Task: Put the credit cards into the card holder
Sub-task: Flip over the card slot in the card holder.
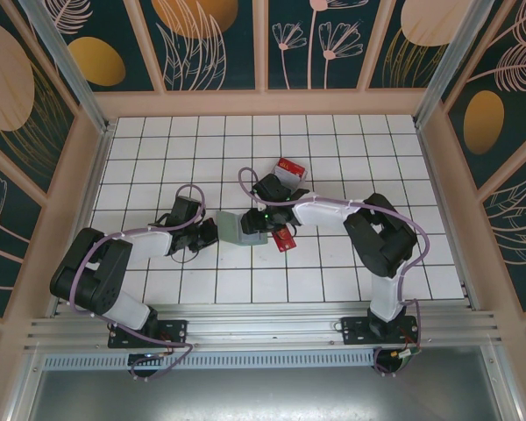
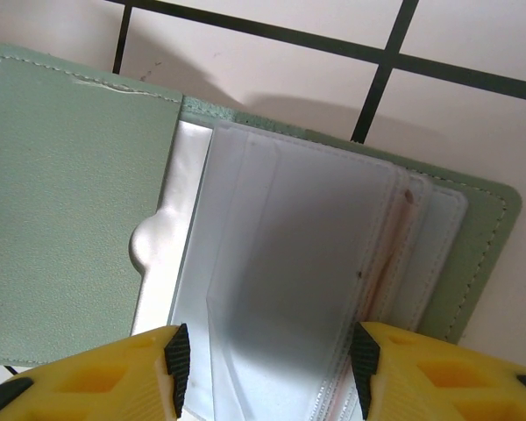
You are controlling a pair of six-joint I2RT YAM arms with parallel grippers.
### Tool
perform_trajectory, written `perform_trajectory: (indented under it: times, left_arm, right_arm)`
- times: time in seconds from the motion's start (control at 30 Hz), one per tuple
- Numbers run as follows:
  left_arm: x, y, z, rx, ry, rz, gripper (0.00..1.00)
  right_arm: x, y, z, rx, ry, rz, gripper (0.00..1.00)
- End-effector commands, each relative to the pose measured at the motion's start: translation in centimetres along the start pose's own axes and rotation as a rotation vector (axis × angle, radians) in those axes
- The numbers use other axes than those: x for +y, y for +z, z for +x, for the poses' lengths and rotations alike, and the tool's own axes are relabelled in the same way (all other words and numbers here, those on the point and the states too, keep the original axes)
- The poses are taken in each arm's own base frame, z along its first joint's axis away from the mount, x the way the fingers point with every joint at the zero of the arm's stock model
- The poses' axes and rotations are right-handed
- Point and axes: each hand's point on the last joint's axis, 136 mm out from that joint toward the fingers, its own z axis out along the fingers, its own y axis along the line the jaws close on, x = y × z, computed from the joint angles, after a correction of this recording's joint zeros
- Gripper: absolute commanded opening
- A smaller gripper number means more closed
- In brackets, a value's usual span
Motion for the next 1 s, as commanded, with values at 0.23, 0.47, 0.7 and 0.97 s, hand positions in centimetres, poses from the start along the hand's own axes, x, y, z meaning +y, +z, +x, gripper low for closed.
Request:
perform_trajectory:
  times: [0.23,0.47,0.7,0.97]
  left_arm:
    - [2.4,2.0,2.1,0.050,-0.021,-0.058,0.00]
    - [2.2,2.1,1.9,0.051,-0.017,-0.052,0.00]
    - [2.3,2.1,2.0,0.054,-0.016,-0.057,0.00]
    - [1.8,2.2,1.6,0.050,-0.011,-0.050,0.00]
  right_arm:
    - [2.8,1.1,-1.1,0.018,-0.019,-0.085,0.55]
    - [5.3,1.8,-1.9,0.031,-0.013,-0.229,0.55]
    - [7.5,0.6,-2.4,0.021,-0.026,-0.315,0.55]
    - [9.3,-0.1,-2.2,0.038,-0.053,-0.359,0.55]
